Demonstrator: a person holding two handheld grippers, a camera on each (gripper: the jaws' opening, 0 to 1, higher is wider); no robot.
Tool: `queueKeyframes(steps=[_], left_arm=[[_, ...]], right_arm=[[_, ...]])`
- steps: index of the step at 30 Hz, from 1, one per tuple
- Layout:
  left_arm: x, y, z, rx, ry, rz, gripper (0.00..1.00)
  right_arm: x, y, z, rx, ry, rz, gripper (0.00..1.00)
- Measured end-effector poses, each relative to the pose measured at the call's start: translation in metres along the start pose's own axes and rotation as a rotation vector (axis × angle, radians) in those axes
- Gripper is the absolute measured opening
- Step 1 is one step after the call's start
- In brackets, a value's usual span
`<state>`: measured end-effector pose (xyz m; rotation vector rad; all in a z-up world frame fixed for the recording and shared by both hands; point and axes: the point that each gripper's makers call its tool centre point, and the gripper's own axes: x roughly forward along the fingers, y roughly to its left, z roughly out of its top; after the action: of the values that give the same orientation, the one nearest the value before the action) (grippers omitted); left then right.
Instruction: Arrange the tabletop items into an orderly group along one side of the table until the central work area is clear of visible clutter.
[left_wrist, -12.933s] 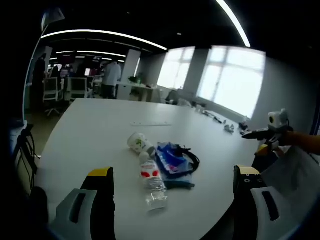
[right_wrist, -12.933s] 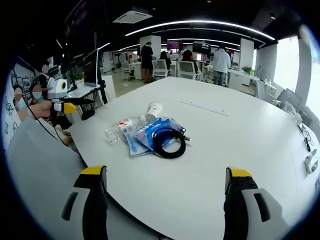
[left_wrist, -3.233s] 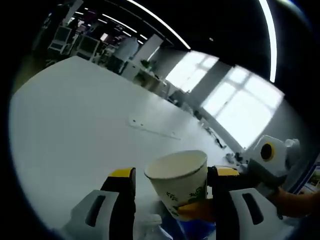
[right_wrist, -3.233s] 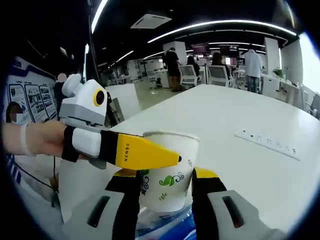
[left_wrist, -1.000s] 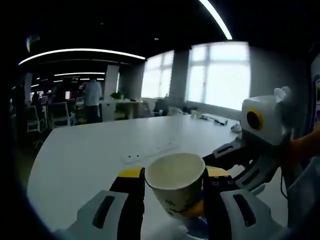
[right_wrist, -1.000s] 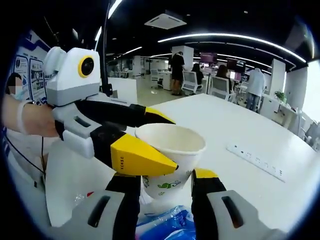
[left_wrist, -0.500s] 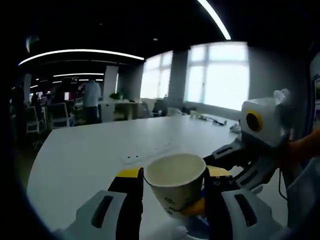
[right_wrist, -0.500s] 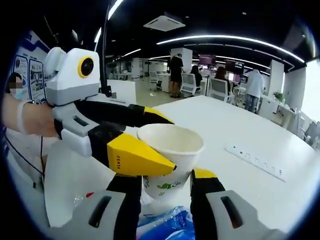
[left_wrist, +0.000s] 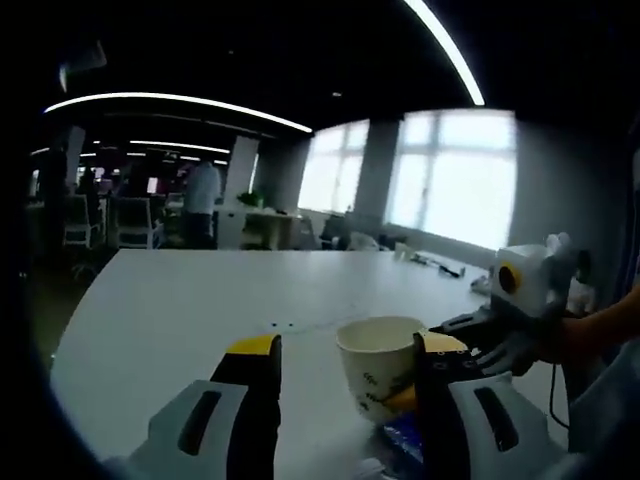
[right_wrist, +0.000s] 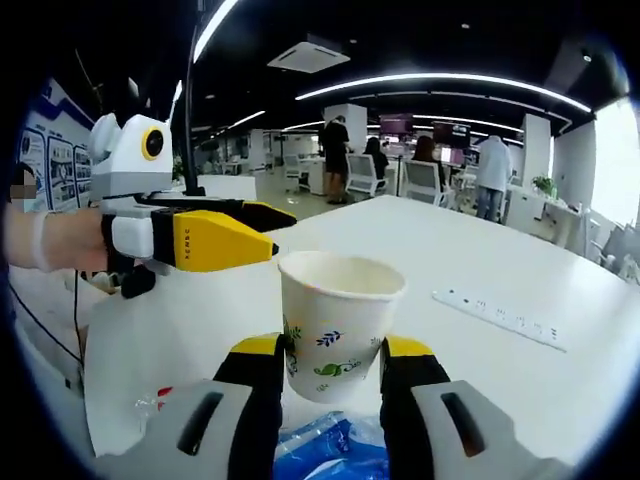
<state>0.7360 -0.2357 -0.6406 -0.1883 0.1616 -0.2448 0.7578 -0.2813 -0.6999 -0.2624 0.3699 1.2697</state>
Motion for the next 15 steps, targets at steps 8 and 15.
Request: queueKeyframes(steps=[8, 15], left_arm=[[-0.010, 0.002, -0.012, -0.019, 0.016, 0.005, 0.50], [-0.017, -0.004, -0.023, -0.052, 0.029, -0.021, 0.57]], right_arm=[[0.014, -0.013, 0.003, -0.036, -0.028, 0.002, 0.34], [0.027, -0.025, -0.011, -0.044, -0.018, 0.014, 0.34]])
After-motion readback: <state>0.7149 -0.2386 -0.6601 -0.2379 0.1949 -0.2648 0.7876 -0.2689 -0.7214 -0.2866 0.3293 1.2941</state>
